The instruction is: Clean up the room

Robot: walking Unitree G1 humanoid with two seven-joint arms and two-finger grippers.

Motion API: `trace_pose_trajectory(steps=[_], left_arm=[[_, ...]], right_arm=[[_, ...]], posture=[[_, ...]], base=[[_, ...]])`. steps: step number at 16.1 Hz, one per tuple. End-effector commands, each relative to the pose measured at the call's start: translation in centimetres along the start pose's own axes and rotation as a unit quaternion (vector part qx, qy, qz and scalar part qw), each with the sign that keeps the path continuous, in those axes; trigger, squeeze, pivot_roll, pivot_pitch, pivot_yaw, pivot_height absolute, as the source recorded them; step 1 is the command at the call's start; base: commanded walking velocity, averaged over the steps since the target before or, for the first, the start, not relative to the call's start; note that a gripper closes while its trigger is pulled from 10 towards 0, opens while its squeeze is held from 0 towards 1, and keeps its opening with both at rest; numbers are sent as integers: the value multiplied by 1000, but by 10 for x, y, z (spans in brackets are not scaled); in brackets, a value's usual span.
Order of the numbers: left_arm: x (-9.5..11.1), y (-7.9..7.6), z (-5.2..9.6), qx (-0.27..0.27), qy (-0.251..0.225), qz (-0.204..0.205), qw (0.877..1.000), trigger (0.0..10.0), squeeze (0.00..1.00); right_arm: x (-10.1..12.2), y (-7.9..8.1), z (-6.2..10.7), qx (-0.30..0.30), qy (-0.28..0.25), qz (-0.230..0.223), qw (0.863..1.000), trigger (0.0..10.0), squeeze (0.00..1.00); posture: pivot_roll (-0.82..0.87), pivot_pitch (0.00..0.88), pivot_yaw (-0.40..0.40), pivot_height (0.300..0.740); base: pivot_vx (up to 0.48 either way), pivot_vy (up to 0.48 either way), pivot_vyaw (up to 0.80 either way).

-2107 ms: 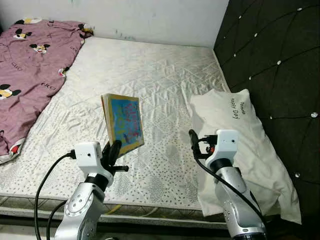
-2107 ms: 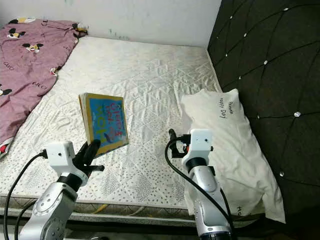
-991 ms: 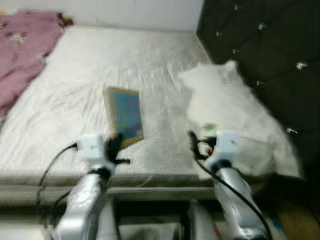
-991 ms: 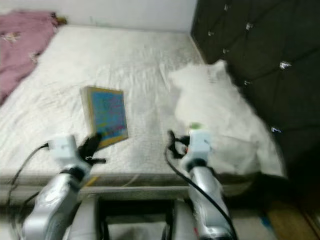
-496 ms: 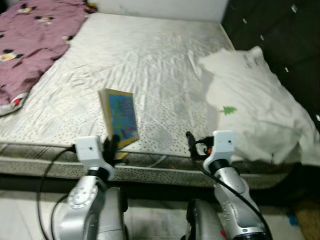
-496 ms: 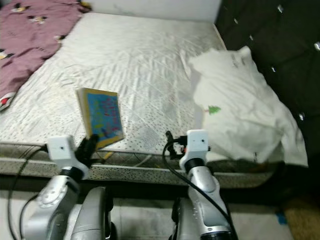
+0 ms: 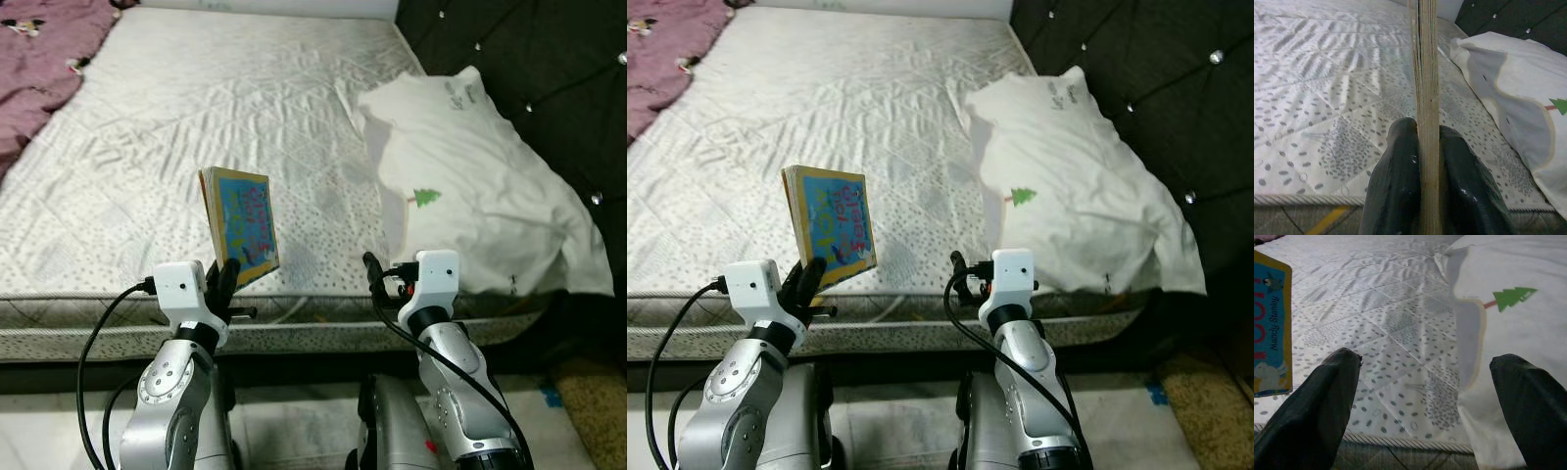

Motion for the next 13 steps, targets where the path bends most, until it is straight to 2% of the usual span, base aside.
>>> trace_pose_trajectory(steps=[1,5,13], left_arm=[[11,-5,-1,-13,-27,0,1000,10000,0],[13,-5,0,-23,-35,8,999,10000,0],[14,-10,-2,-34,-38,11,999,10000,0]], right_arm=[[-1,-3,0,-2,2,3,1000,10000,0],[-2,-3,-1,-3,2,4,1000,10000,0],[-2,-5,-1,-10,1,5,1000,10000,0]], posture=[[-46,107,-56,521],[-45,108,-54,521],[-52,111,-52,521]], base=[[0,0,0],[66,0,0],[361,0,0]])
Point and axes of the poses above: a point about 5 cm out from each wrist's last joint towards the gripper, its own z axis pointing back from the gripper into the wrist, its own x axis along the axis of the wrist's last joint, y = z × x, the point moved 3 cm from there along -z, pointing out of the wrist towards the gripper, and after that the axes turned 4 degrees about -z, right-handed, at the moved point
